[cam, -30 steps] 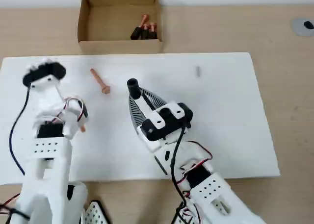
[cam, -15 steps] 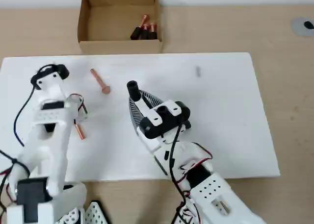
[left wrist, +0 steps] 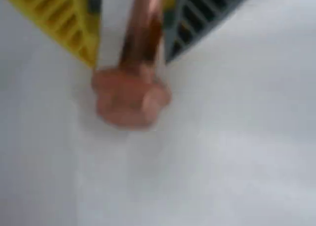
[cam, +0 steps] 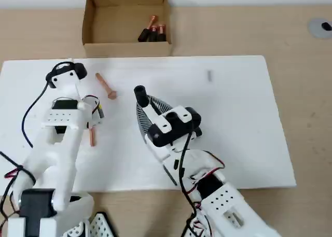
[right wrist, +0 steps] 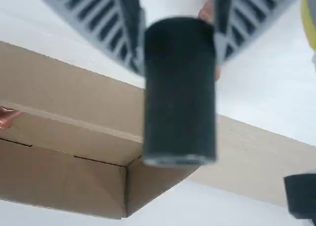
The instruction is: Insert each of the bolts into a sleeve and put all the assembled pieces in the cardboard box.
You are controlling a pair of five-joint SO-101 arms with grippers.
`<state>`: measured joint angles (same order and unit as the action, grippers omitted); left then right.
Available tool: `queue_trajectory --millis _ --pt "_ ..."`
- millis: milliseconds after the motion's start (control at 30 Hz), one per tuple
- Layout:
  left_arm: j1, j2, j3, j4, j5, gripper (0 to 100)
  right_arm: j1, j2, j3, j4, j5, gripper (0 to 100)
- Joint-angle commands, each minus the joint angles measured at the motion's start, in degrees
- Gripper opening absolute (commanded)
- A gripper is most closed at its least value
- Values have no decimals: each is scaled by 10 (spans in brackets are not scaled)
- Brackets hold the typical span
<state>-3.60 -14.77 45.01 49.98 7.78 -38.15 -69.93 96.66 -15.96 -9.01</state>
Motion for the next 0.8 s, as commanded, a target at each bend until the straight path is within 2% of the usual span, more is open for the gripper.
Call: queue_trajectory --millis 0,133,333,600,767 --pt "8 -28 -21 27 -1 107 15 -15 -43 1 -6 10" --pt "-4 -27 -25 25 -4 106 15 -15 -43 1 -5 10" --pt "-5 -26 -4 -22 -63 104 15 -15 -44 2 -4 10" --pt "-50 -22 -2 -16 -188 103 15 -15 -44 2 -3 10" --pt "-63 17 -20 -5 -191 103 15 -15 -44 2 -3 10"
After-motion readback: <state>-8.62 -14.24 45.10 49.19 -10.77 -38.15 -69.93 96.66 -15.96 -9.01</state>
